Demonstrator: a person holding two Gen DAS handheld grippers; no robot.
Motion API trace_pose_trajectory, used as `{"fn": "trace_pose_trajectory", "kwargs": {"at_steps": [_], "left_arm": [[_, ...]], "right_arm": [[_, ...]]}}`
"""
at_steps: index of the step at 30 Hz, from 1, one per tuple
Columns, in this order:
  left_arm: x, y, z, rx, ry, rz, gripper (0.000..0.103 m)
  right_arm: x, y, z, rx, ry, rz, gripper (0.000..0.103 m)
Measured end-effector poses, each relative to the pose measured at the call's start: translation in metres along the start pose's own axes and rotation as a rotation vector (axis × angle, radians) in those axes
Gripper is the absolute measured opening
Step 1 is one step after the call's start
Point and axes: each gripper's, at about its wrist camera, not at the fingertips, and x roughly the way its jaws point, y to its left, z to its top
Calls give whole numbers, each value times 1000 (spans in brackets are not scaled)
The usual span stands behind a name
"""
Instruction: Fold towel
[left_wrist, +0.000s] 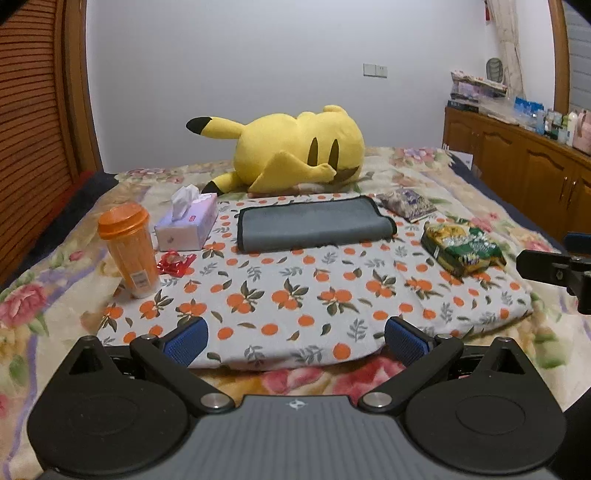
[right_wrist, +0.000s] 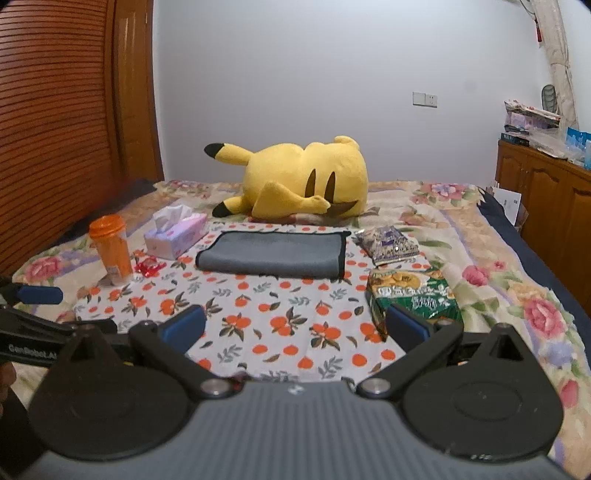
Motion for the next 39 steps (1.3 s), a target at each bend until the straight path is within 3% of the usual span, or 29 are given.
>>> {"fn": "trace_pose_trajectory", "kwargs": {"at_steps": [12,39], "left_arm": [[-4,5,-9,-26,-28,25,103],[-29,3,-11,-5,-187,43,103]], "right_arm": [[4,0,-15,-20,9,-35,103],[-14,-10,-16,34,-112,-50,103]]}}
